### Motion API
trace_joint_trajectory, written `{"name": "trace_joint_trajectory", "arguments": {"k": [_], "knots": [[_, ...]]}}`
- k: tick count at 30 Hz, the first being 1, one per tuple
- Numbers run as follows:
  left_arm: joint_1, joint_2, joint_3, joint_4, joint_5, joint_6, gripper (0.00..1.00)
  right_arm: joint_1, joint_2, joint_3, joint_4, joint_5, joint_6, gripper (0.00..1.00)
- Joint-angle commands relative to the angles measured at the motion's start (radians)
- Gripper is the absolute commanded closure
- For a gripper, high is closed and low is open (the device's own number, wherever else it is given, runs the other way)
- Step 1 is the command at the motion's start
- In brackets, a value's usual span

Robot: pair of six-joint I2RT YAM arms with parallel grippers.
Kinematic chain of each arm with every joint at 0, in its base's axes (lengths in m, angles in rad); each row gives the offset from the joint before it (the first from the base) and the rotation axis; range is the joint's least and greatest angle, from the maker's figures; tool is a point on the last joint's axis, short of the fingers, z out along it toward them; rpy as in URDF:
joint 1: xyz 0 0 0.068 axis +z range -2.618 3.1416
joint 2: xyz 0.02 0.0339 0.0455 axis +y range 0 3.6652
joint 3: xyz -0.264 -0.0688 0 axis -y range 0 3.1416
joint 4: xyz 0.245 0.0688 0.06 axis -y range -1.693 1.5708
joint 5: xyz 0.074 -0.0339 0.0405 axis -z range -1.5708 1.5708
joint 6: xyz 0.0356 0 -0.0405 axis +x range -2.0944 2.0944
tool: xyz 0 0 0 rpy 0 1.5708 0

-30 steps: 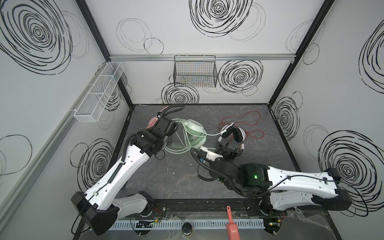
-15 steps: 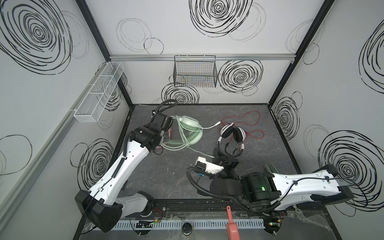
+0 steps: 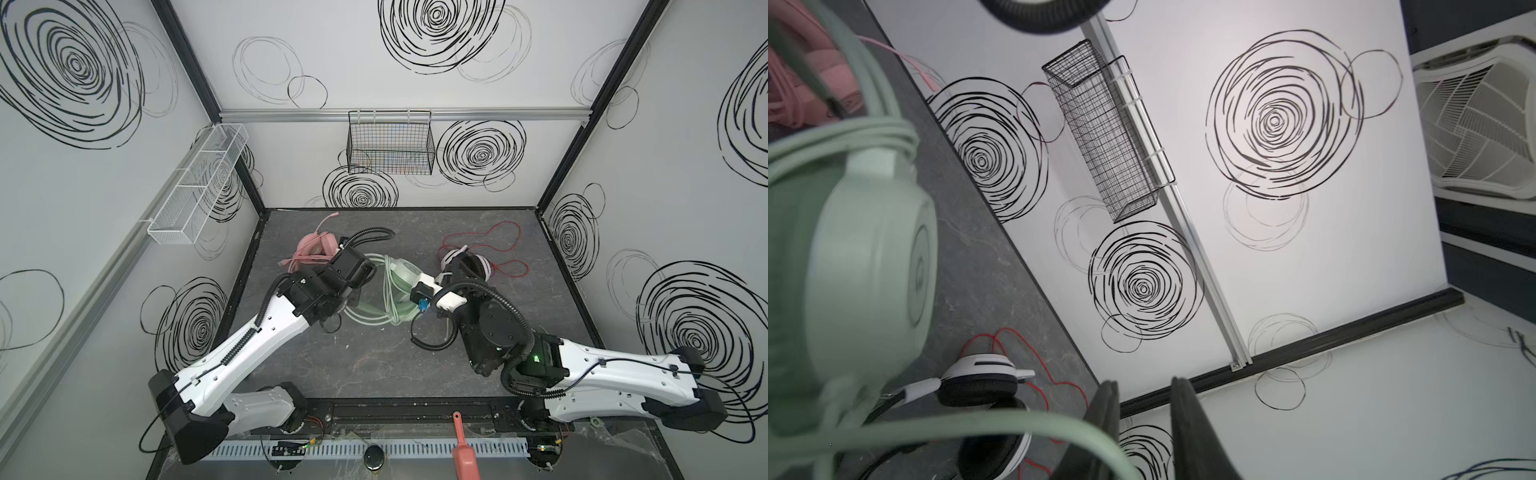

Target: Wrap the headphones

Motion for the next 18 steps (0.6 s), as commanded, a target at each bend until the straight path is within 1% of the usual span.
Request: {"name": "trace_joint_trajectory", "arguments": {"k": [1, 5, 8, 15, 18], "knots": [[-0.034, -0.038, -0.038, 0.061, 0.064, -0.034, 1.00, -0.052, -0.004, 0.026, 0.160, -0.097, -0.078, 0.71], [-0.047, -0.048, -0.076, 0.046, 0.039, -0.032, 1.00, -0.093, 0.014, 0.063, 0.156, -0.119, -0.102, 0.71], [-0.049, -0.055, -0.097, 0.035, 0.014, -0.031, 1.00, -0.114, 0.025, 0.086, 0.149, -0.128, -0.125, 0.66], [-0.056, -0.049, -0.111, 0.023, -0.033, -0.041, 1.00, -0.144, 0.053, 0.141, 0.144, -0.137, -0.175, 0.66], [-0.058, -0.048, -0.112, 0.028, -0.031, -0.044, 1.00, -0.152, 0.060, 0.163, 0.141, -0.148, -0.178, 0.66]]}}
